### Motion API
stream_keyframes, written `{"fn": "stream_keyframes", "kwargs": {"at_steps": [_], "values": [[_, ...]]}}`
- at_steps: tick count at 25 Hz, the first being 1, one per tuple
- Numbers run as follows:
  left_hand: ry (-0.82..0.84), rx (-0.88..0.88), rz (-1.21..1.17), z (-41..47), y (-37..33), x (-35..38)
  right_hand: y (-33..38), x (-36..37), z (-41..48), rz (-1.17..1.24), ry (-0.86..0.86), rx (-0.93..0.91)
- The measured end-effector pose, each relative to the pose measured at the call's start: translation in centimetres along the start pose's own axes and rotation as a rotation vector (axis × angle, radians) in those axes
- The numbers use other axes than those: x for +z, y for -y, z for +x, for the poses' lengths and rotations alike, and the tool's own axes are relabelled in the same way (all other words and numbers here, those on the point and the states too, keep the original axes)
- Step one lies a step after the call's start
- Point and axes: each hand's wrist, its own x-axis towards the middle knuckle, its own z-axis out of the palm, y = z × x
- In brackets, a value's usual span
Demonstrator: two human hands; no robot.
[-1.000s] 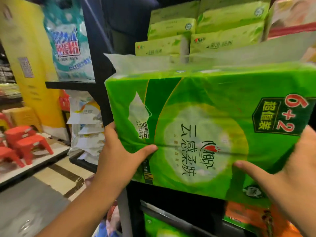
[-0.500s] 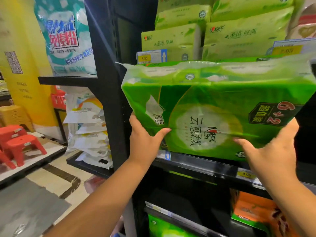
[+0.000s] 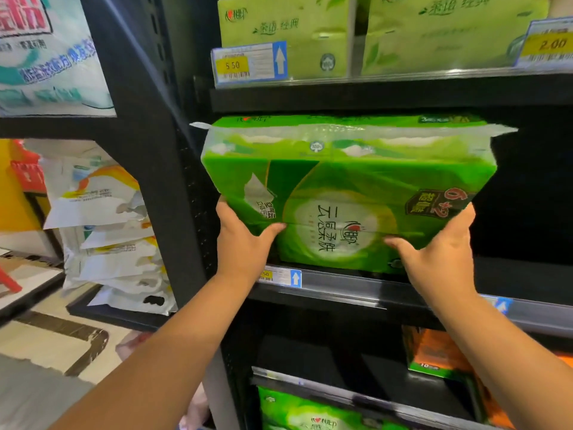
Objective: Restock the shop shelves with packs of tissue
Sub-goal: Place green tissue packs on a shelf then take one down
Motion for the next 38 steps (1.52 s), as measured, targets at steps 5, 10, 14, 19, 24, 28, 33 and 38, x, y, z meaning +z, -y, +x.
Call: {"fn": "stream_keyframes", "kwargs": {"at_steps": [5, 10, 14, 19, 24, 28, 33, 38], "values": [[0.058, 0.014, 0.163, 2.6, 0.4, 0.5, 0.0, 1.6, 2.7, -0.02, 0.043, 0.032], [0.188, 0.168, 0.534, 2.7, 0.0, 1.8, -0.1, 3.3, 3.9, -0.103, 0.1, 0.077], [0.192, 0.328, 0.716, 2.7, 0.7, 2.6, 0.2, 3.9, 4.2, -0.163, 0.151, 0.067], [0.105, 0.378, 0.8, 3.8, 1.4, 2.0, 0.8, 4.9, 3.6, -0.215, 0.129, 0.054], [0.087, 0.451, 0.895, 3.9, 2.3, 1.7, 0.9, 5.7, 3.3, -0.24, 0.173, 0.038], [0.182, 0.473, 0.836, 2.3, 1.1, 1.9, 1.0, 3.4, 3.3, -0.193, 0.282, 0.077], [0.466, 0.567, 0.778, -1.6, -2.5, 2.6, 0.6, -1.0, 0.5, -0.712, 0.546, 0.043], [0.705, 0.625, 0.722, -5.9, -6.7, 5.0, 0.5, -7.2, -2.6, -0.947, 0.553, -0.094]]}}
